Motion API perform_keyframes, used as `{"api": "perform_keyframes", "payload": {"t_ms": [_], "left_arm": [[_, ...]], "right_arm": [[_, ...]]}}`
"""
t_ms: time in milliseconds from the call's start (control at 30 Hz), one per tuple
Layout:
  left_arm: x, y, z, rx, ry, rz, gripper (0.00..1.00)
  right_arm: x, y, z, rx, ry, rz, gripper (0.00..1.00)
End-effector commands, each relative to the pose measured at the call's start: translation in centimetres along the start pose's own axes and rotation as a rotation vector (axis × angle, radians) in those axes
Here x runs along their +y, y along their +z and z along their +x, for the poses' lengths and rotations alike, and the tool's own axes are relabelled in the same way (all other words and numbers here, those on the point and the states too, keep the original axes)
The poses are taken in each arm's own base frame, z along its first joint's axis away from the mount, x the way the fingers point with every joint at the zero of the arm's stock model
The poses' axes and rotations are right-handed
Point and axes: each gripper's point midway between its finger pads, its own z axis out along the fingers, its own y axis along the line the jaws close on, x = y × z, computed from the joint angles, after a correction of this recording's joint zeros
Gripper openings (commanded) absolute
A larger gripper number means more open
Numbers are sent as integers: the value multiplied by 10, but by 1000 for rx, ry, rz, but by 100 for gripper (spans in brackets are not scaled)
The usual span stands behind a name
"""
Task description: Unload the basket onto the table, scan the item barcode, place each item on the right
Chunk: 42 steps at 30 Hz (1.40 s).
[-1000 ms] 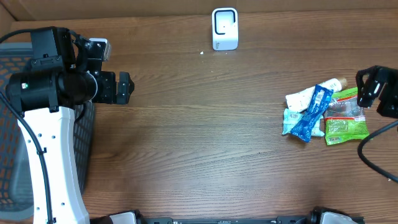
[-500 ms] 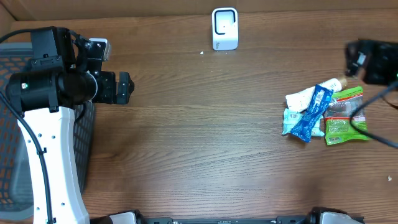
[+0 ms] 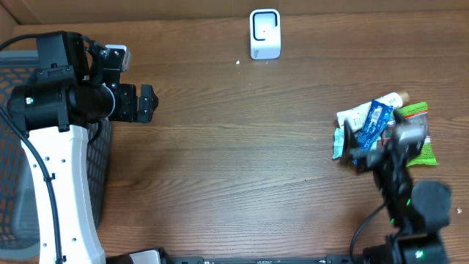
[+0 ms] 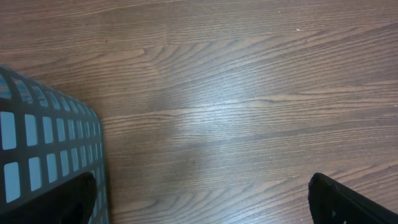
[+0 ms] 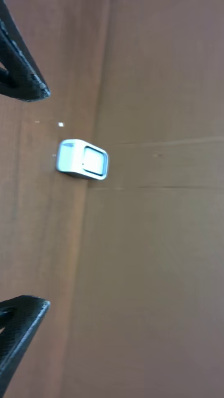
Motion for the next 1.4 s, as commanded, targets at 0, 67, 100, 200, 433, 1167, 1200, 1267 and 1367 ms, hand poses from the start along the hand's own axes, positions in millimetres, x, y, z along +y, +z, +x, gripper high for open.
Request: {"api": "perform_keyframes", "payload": {"t_ms": [0, 67, 100, 200, 433, 1167, 1200, 1267, 1367], "left_arm": [[-1, 1, -2, -3, 5, 8, 100], [-1, 1, -2, -3, 5, 8, 100], [-1, 1, -2, -2, 5, 8, 100], [-1, 1, -2, -2, 5, 8, 100], [-1, 1, -2, -3, 5, 8, 100], [-1, 1, -2, -2, 5, 8, 100], [-1, 1, -2, -2, 5, 8, 100], [-1, 1, -2, -2, 5, 8, 100], [-1, 1, -2, -2, 5, 8, 100]], "right_arm": [[1, -23, 41, -65, -11, 4, 100], [0, -28, 54, -68, -12, 10, 100], [-1, -29, 61, -67, -11, 13, 100], [0, -33, 81, -50, -7, 7, 100], [3, -36, 118, -3, -3, -24, 100], [3, -35, 120, -6, -3, -23, 100], [3, -35, 120, -6, -3, -23, 100], [3, -35, 120, -6, -3, -23, 100], [3, -35, 120, -6, -3, -23, 100]]}}
